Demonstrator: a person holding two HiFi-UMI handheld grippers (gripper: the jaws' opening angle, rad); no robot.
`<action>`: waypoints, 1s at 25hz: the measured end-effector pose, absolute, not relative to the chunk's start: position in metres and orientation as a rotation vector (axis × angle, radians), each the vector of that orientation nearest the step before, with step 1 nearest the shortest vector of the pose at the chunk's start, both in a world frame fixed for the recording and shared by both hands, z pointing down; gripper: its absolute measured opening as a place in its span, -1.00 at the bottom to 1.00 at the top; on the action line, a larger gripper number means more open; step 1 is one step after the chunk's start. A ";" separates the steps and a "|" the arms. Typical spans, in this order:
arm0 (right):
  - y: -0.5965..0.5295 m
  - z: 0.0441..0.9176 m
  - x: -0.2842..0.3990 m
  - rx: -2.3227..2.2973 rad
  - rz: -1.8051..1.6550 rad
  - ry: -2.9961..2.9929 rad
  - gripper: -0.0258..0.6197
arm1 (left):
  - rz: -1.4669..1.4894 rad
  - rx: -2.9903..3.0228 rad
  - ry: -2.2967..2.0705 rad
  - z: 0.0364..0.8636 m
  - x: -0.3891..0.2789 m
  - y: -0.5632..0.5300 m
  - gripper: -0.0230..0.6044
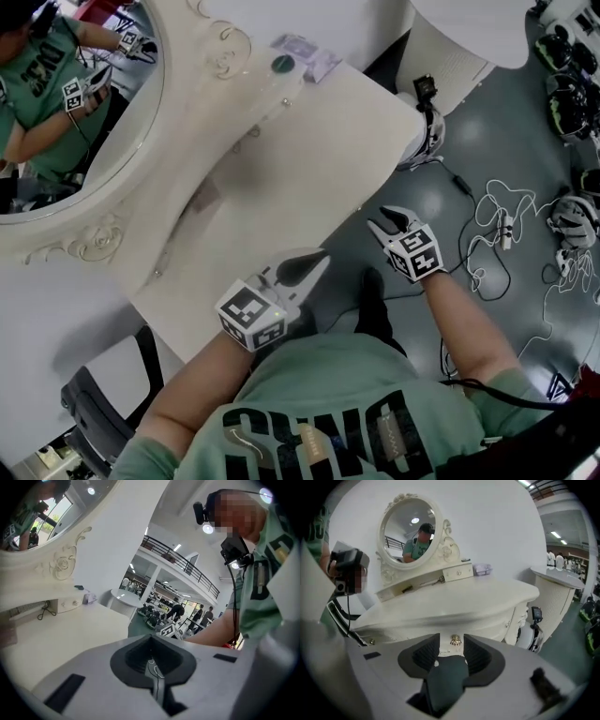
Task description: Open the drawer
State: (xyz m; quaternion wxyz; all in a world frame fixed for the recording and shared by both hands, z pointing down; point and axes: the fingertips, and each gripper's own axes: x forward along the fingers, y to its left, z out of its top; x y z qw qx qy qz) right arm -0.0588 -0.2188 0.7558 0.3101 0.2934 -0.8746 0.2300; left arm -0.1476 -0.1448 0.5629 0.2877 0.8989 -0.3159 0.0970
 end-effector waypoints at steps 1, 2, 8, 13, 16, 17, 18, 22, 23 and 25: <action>-0.218 0.767 -0.062 0.756 0.584 -2.289 -0.42 | 0.262 2.392 -0.853 0.566 -0.152 -0.145 -0.90; -0.218 0.777 -0.065 0.740 0.562 -2.270 -0.41 | 0.263 2.385 -0.862 0.568 -0.155 -0.145 -0.90; -0.222 0.823 -0.081 0.680 0.466 -2.184 -0.34 | 0.258 2.346 -0.886 0.582 -0.167 -0.144 -0.90; -0.222 0.844 -0.089 0.684 0.470 -2.101 -0.31 | 0.264 2.318 -0.879 0.593 -0.171 -0.135 -0.90; -0.229 0.854 -0.092 0.708 0.465 -2.076 -0.31 | 0.266 2.303 -0.882 0.599 -0.175 -0.133 -0.90; -0.230 0.856 -0.093 0.714 0.471 -2.071 -0.31 | 0.267 2.301 -0.882 0.600 -0.176 -0.132 -0.90; -0.232 0.858 -0.094 0.718 0.478 -2.067 -0.31 | 0.266 2.300 -0.883 0.601 -0.177 -0.132 -0.90; -0.237 0.862 -0.100 0.713 0.466 -2.059 -0.31 | 0.258 2.297 -0.893 0.602 -0.182 -0.132 -0.90; -0.238 0.862 -0.101 0.708 0.458 -2.056 -0.31 | 0.257 2.296 -0.896 0.602 -0.183 -0.132 -0.90; -0.239 0.864 -0.102 0.698 0.442 -2.042 -0.31 | 0.254 2.292 -0.903 0.602 -0.186 -0.131 -0.90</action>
